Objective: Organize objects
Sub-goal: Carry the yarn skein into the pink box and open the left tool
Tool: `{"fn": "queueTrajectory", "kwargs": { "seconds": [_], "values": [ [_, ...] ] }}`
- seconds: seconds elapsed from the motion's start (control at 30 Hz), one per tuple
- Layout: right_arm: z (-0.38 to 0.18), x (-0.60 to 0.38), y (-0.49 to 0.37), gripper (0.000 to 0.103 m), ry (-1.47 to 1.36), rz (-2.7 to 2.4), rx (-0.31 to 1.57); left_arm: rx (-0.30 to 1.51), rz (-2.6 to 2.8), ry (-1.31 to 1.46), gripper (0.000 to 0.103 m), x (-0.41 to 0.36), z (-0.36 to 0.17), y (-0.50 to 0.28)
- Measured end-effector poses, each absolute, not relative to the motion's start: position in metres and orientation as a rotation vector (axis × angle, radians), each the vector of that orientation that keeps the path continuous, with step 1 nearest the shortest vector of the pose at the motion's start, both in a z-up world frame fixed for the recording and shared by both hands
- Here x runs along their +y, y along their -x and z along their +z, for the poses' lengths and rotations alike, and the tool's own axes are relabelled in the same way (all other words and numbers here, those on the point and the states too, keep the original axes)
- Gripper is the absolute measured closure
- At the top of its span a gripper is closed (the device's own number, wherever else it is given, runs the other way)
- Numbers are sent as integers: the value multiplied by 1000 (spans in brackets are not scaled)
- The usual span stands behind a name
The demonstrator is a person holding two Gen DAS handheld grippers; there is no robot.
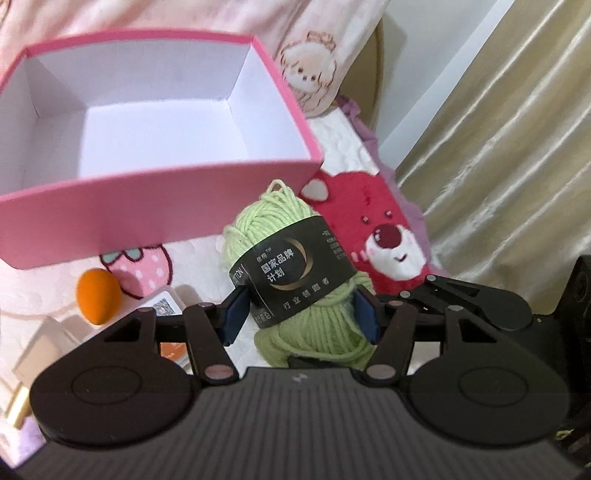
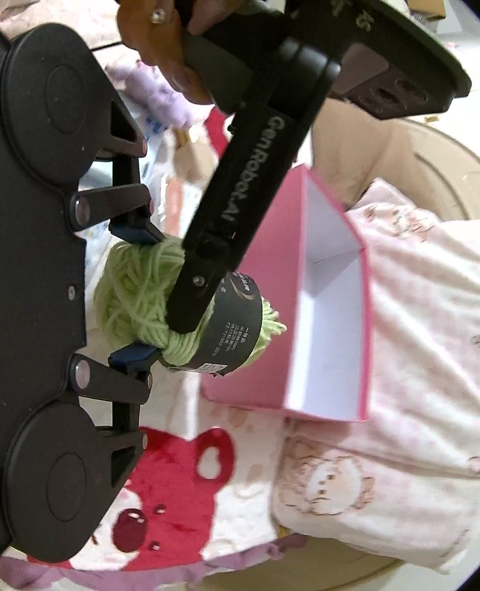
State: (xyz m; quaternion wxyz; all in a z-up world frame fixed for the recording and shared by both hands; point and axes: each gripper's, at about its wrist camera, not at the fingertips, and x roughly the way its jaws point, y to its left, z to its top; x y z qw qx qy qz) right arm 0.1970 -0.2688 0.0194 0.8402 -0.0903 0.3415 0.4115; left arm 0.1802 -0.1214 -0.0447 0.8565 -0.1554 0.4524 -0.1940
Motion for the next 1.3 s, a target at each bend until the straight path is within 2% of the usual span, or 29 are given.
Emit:
{"fn": "queueTrajectory", "kwargs": {
  "seconds": [0.37, 0.67, 0.97, 1.3],
  "values": [
    [75, -248, -205, 45, 165, 863, 600, 895, -380, 143, 44, -115, 35, -189],
    [107, -214, -282, 45, 78, 838, 693, 946, -311, 160, 44, -96, 72, -266],
    [69, -163, -359, 45, 97, 772, 844, 1040, -278, 291, 44, -62, 19, -352],
    [24, -118, -379, 48, 312, 648, 872, 1111, -296, 470, 45, -35, -51, -398]
  ]
}}
